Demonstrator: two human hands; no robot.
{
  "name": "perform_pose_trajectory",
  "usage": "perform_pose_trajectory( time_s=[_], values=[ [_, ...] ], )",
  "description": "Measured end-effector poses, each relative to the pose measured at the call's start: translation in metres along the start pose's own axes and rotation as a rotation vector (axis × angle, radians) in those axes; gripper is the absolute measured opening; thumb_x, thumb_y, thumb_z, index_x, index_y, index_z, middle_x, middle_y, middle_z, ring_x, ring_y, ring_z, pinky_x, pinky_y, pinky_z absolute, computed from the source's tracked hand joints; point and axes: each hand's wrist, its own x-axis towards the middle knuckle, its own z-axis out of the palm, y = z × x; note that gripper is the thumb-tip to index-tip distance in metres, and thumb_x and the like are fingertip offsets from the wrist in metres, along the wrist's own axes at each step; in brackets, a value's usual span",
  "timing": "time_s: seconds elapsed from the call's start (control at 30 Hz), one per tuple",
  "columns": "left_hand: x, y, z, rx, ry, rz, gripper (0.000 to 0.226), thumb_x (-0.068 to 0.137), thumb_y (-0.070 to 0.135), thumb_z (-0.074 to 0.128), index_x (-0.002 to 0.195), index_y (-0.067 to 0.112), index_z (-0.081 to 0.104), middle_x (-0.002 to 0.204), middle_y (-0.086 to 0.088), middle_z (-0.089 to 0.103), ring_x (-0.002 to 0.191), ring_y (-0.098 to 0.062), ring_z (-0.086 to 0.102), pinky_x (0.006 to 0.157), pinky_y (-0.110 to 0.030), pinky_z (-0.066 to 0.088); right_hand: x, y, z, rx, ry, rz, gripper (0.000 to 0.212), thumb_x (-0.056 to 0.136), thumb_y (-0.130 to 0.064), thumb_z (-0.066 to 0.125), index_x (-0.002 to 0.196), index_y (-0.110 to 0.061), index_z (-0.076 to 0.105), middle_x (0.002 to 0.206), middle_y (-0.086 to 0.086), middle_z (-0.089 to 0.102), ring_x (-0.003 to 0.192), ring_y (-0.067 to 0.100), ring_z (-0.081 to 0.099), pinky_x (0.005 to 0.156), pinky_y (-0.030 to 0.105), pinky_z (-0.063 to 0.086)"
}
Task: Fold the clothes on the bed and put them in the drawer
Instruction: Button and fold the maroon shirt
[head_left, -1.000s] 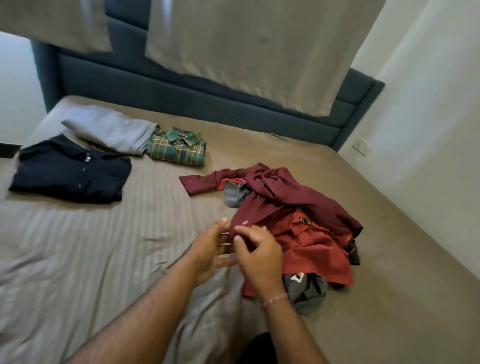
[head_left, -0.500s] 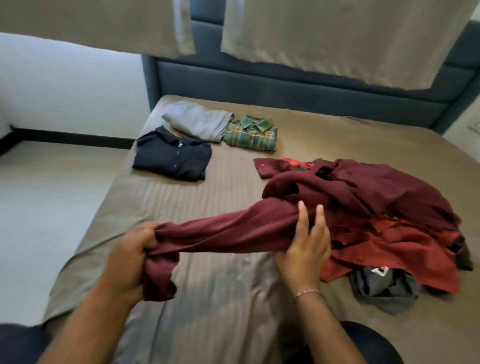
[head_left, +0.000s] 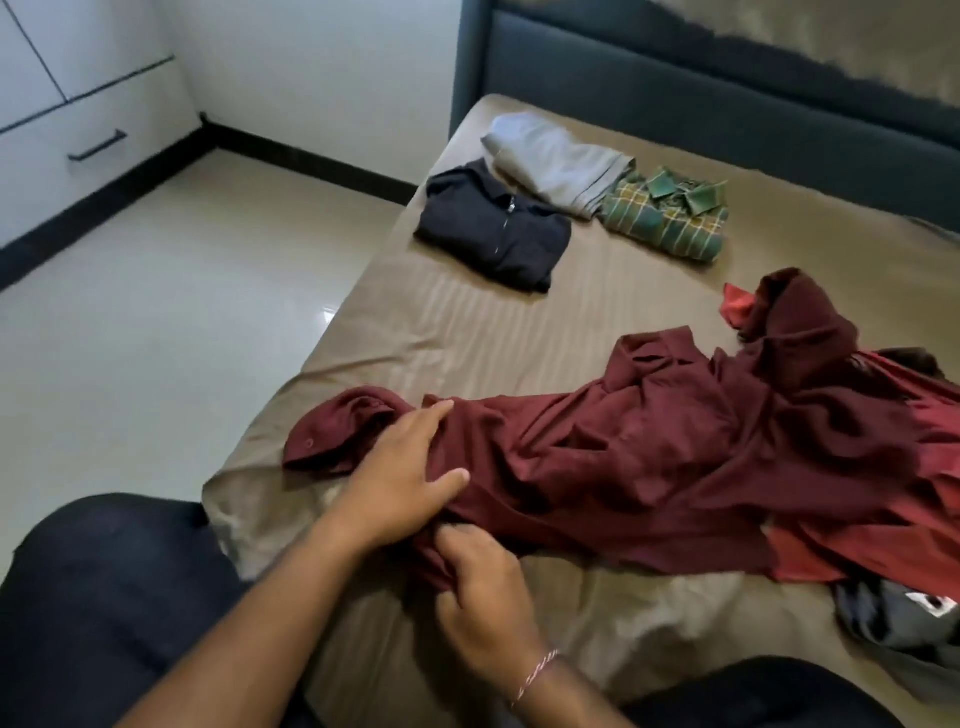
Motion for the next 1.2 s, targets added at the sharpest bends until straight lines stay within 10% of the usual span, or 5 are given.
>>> perform_pose_trajectory(
  time_s=[0.23, 0.43, 0.67, 0.87, 1.2],
  values=[
    [0.010, -0.017, -0.001, 0.058, 0.149, -0.016, 0.022, 0.093, 0.028, 0.070, 0.115, 0.028, 0.075, 0.111, 0.010, 0.075, 0.107, -0.017, 0.069, 0.095, -0.038, 0.054, 0.011, 0.013, -0.039, 0.274, 0.268, -0.084, 0.014, 0.097, -0.027, 0.068, 0.106, -0.017, 0.073, 0.105, -0.007, 0.073, 0.098, 0.014, 0.070, 0.087, 0.037, 0.056],
    [0.008, -0.028, -0.028, -0.283, 0.300, -0.074, 0.013, 0.096, 0.020, 0.071, 0.109, 0.022, 0.075, 0.098, 0.010, 0.075, 0.095, -0.011, 0.070, 0.088, -0.030, 0.053, 0.018, 0.060, -0.047, -0.521, 0.281, 0.246, 0.048, 0.078, -0.045, 0.069, 0.123, -0.028, 0.065, 0.115, -0.003, 0.064, 0.103, 0.025, 0.060, 0.082, 0.041, 0.052],
    [-0.020, -0.009, -0.012, 0.180, 0.319, 0.483, 0.060, 0.085, 0.048, 0.072, 0.140, 0.029, 0.058, 0.134, 0.010, 0.062, 0.123, -0.017, 0.058, 0.101, -0.043, 0.045, 0.022, 0.049, -0.070, 0.155, 0.343, 0.168, 0.010, 0.101, -0.018, 0.066, 0.095, -0.023, 0.071, 0.085, -0.011, 0.072, 0.082, 0.003, 0.066, 0.075, 0.031, 0.052],
    [-0.009, -0.022, 0.001, 0.399, 0.210, 0.137, 0.043, 0.083, 0.038, 0.058, 0.124, 0.031, 0.068, 0.112, 0.008, 0.069, 0.107, -0.023, 0.063, 0.092, -0.043, 0.047, 0.018, 0.022, -0.083, 0.394, 0.210, -0.003, 0.015, 0.102, -0.019, 0.062, 0.093, -0.015, 0.074, 0.083, -0.014, 0.070, 0.078, 0.001, 0.062, 0.073, 0.018, 0.047],
    [-0.003, 0.005, -0.115, -0.505, 0.140, 0.161, 0.004, 0.082, 0.015, 0.066, 0.083, 0.012, 0.068, 0.068, 0.004, 0.064, 0.062, -0.008, 0.058, 0.057, -0.022, 0.046, 0.023, 0.044, -0.127, -0.215, 0.410, 0.194, 0.035, 0.071, -0.003, 0.070, 0.092, -0.028, 0.055, 0.091, -0.012, 0.064, 0.083, 0.012, 0.062, 0.073, 0.026, 0.049]
  ],
)
